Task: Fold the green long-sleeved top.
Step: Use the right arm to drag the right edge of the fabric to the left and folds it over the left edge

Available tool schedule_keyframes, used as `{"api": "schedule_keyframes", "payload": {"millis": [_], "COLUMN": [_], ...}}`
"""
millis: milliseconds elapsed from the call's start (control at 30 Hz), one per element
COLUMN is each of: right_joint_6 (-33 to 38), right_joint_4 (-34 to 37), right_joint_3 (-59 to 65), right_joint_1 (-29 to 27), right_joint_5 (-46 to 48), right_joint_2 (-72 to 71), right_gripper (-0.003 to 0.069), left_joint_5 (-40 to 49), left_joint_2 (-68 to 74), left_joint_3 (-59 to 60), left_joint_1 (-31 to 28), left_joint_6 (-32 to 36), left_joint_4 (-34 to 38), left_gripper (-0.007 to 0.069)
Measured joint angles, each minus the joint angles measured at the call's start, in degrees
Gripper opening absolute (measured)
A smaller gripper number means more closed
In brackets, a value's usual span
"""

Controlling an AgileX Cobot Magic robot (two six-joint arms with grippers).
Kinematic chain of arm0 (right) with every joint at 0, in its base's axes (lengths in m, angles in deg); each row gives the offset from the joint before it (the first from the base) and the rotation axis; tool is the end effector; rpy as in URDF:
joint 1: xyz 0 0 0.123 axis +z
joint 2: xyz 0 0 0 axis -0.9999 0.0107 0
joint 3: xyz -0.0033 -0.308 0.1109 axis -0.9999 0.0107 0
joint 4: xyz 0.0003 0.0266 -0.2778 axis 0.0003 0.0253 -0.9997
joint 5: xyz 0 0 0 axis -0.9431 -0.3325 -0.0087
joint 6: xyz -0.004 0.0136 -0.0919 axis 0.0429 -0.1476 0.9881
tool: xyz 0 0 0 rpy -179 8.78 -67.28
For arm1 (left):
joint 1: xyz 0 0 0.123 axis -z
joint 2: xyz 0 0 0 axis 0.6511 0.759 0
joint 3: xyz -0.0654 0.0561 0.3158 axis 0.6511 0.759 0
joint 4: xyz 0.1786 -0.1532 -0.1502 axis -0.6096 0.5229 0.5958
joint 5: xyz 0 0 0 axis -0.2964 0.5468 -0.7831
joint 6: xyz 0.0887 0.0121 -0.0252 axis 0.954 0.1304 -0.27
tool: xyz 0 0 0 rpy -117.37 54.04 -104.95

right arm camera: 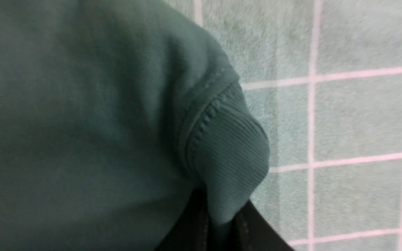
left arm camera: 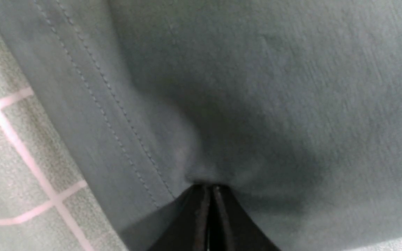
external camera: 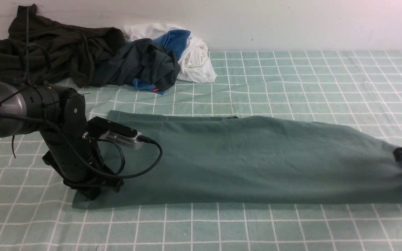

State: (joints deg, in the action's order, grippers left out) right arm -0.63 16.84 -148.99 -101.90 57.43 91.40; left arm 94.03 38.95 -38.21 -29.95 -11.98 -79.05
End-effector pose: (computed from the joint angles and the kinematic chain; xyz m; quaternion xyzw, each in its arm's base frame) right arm 0.3719 -0.0866 0.2100 0.0704 0.9941 -0.0329 0.0754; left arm 0.3689 -0.0672 0.1771 0.1865 0.9808 0.0120 0.0548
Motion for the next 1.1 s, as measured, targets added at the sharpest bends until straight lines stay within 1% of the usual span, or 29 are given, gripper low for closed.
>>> {"api": "schedule_keyframes", "payload": {"millis": [167,233,333,367,400,433,500,533,567,600,733,833,933,967,1067,1100], "right_joint_6": [-0.65,-0.65,0.99,1.19,1.91,3.14,4.18,4.46,4.61,4.67,4.69,4.81,4.87,4.92,6.49,6.71], "right_joint_4": [-0.99,-2.31,-2.6,-2.5,-2.31,-1.38,-0.34,0.4,0.93,1.33,3.2,6.38,10.77,13.19,17.97,18.54], "right_joint_3": [-3.36,-6.89,-11.94,-12.78,-14.13,-17.97,-22.28,-24.93,-26.99,-28.52,-33.97,-35.54,-35.6,-35.6,-35.6,-35.6], "right_joint_1": [0.76,2.27,6.09,6.5,8.32,12.06,17.58,21.51,25.46,27.41,38.86,44.43,49.29,51.1,53.93,54.08], "right_joint_5": [3.29,5.2,7.64,8.06,8.65,10.19,11.62,11.9,12.08,12.08,11.13,8.16,2.78,0.08,-5.2,-5.5], "right_joint_2": [-7.51,-13.13,-17.5,-17.92,-18.45,-19.13,-18.94,-18.42,-17.41,-16.52,-10.1,-3.89,2.59,5.75,11.53,11.84], "right_gripper": [0.0031,0.0031,0.0031,0.0031,0.0031,0.0031,0.0031,0.0031,0.0031,0.0031,0.0031,0.0031,0.0031,0.0031,0.0035,0.0037], "left_joint_5": [-0.17,-0.18,0.22,0.32,0.58,1.19,1.96,2.26,2.8,3.27,6.8,9.9,12.8,14.21,15.97,16.1], "left_joint_2": [-0.97,-4.09,-11.06,-11.63,-13.92,-18.16,-23.77,-27.58,-30.74,-33.2,-43.87,-50.13,-54.9,-56.74,-59.8,-60.13], "left_joint_3": [0.19,0.45,0.45,0.45,0.45,0.45,0.45,0.45,0.45,0.45,0.45,0.65,1.56,2.39,4.78,4.97], "left_joint_1": [0.0,-0.28,-0.4,-0.4,-0.4,-0.4,-0.4,-0.4,-0.4,-0.4,-0.4,-0.4,-0.4,-0.4,-0.4,-0.4], "left_joint_6": [0.0,0.0,0.0,0.0,0.0,-0.18,-0.56,-0.71,-0.99,-1.25,-1.92,-2.04,-2.1,-2.1,-2.15,-2.15], "left_joint_4": [-1.05,-2.26,-2.4,-2.4,-2.4,-2.33,-2.33,-2.33,-2.33,-2.33,-2.29,-2.29,-2.29,-2.34,-2.34,-2.34], "left_gripper": [-0.0003,-0.0003,-0.0003,-0.0003,-0.0003,-0.0003,-0.0003,-0.0003,-0.0003,-0.0003,-0.0003,-0.0003,-0.0003,-0.0003,-0.0003,-0.0003]}}
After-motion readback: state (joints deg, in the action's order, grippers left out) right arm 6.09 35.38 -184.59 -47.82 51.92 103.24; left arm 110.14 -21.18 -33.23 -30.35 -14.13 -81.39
